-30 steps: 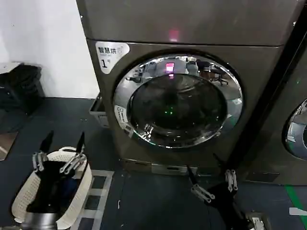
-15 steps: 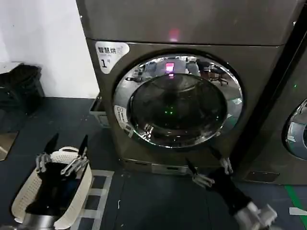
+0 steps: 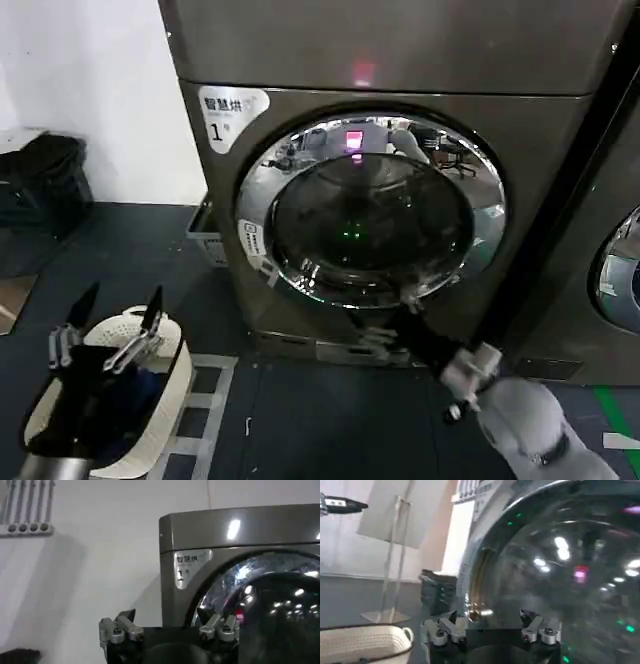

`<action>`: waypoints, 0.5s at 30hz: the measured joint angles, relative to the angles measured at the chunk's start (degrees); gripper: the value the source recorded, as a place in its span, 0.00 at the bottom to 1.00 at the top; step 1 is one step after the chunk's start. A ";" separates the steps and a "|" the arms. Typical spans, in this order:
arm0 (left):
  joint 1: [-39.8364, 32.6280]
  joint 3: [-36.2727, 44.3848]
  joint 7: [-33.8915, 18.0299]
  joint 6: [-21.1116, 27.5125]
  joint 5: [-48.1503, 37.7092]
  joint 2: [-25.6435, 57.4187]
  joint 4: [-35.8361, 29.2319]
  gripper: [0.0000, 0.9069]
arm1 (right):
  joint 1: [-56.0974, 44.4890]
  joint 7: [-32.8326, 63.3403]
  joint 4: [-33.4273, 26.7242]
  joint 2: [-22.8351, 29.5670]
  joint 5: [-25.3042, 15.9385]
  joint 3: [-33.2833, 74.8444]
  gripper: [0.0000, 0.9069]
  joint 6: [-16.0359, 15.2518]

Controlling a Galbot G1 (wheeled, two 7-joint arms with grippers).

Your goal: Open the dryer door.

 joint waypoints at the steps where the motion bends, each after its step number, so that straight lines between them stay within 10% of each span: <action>1: 0.21 -0.05 0.12 0.36 -0.03 -0.03 0.01 1.00 | 1.37 -0.19 -1.10 0.73 0.17 -1.16 1.00 -0.01; 15: 0.37 -0.19 0.40 2.28 -0.03 -0.55 0.00 1.00 | 14.60 -1.14 -13.07 7.60 1.53 -10.33 1.00 0.26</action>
